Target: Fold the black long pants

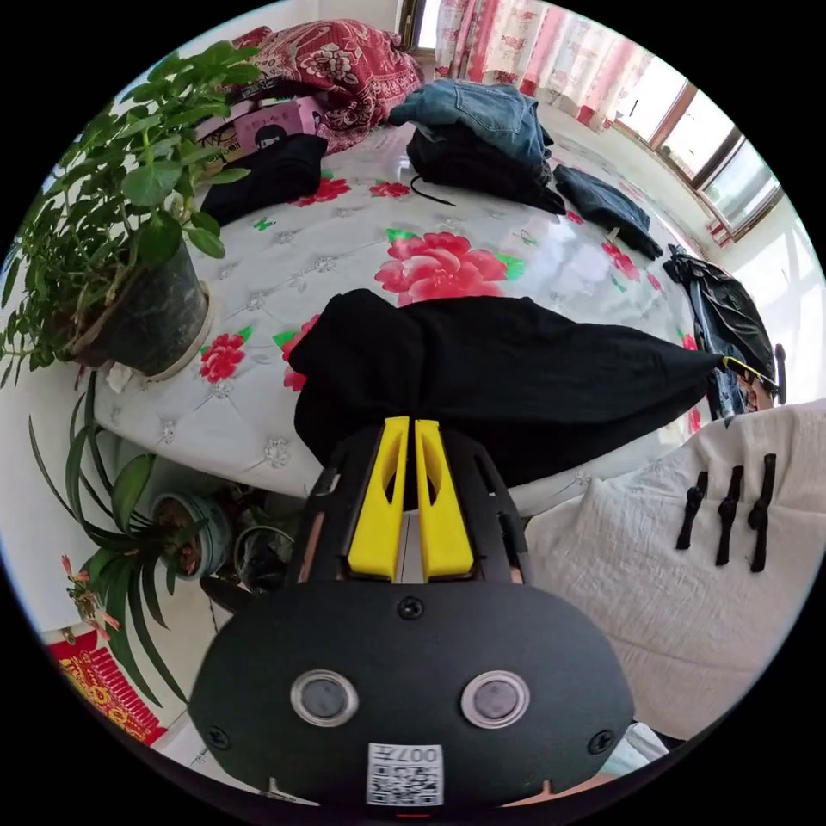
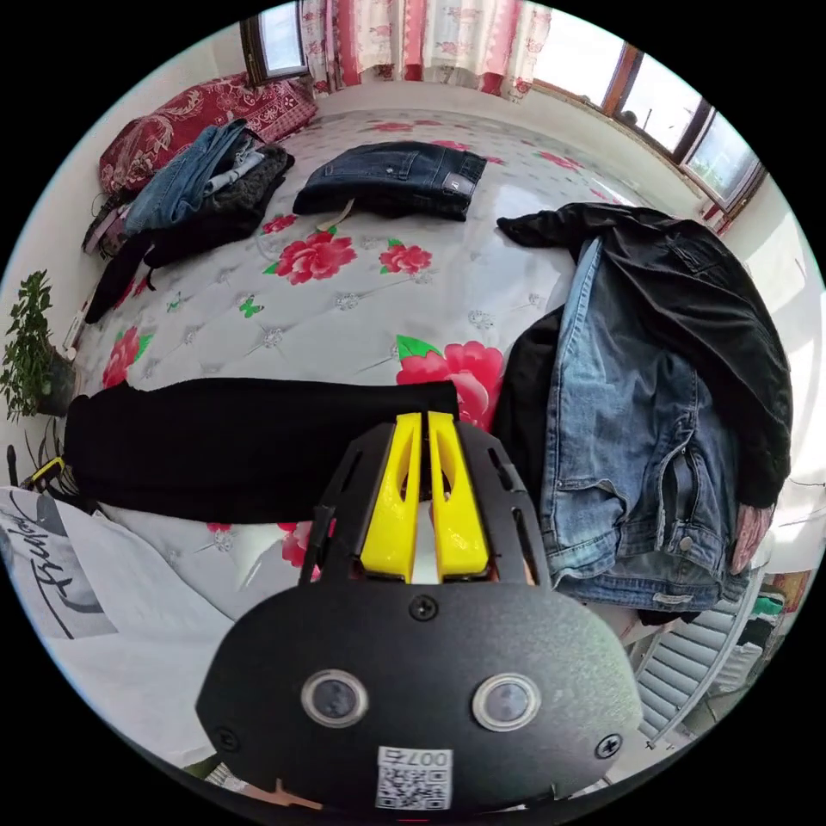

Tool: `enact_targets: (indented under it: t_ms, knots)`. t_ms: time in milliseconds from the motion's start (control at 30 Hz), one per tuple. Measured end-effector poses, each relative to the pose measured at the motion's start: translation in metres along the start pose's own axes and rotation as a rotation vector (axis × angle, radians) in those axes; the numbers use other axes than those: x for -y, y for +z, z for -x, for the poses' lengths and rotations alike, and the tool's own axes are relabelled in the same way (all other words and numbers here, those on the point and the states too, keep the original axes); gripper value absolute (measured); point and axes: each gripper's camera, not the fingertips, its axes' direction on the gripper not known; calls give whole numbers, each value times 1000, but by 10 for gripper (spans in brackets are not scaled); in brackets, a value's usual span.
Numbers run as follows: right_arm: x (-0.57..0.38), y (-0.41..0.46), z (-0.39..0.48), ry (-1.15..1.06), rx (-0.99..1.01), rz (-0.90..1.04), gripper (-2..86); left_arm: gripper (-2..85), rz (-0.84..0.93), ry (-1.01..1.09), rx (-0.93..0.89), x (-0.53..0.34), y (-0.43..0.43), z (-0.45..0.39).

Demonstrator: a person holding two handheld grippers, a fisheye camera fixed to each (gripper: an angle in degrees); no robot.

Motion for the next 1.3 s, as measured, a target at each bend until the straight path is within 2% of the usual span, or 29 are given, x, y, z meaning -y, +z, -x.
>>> enact_targets:
  t_ms: [100, 200, 300, 333, 400, 567, 667, 800, 867, 933, 967, 1100, 1200, 1267, 1300]
  knots:
    - [0, -36, 5, -37, -5, -152, -1, -8, -61, 6, -2, 2, -22, 1]
    - [-15, -40, 10, -48, -93, -202, -1, -4, 10, -18, -24, -12, -4, -1]
    - [-37, 5, 0, 23, -107, -31, -1, 16, 119, -69, -89, -28, 34, -6]
    - [-46, 27, -7, 89, -121, 90, -1, 29, 138, -93, -79, -33, 40, -8]
    - [-62, 41, -15, 202, -223, 164, -2, 50, 134, -125, -61, -37, 34, -6]
    - [-95, 13, -13, 328, -136, 31, -2, 78, -222, -255, -12, -30, -52, 33]
    - [-99, 6, 3, 334, -33, -32, -2, 106, -277, -249, -79, 0, -60, 61]
    - [-91, 6, 35, 286, 57, -51, -2, 121, -147, -172, -80, 48, -24, 76]
    - [-86, 5, 58, 228, 82, -62, -2, 67, 24, -147, -94, 77, 8, 78]
    - [-83, 6, 75, 180, 97, -54, -2, 14, 66, -121, -71, 85, 13, 76]
    - [-83, 8, 86, 159, 101, -44, -2, 5, 28, -143, -62, 83, 4, 80]
    - [-86, 29, 120, 67, 102, 38, -2, -3, -149, -376, -202, 33, -29, 115]
    - [-96, 66, 141, 28, 52, 188, -2, -1, -223, -656, -253, -39, -31, 142]
    - [-107, 69, 152, -8, -2, 115, -2, 5, -231, -873, -363, -91, -12, 158]
    - [-107, 71, 154, -7, -11, 116, -2, 10, -234, -911, -400, -99, -7, 161]
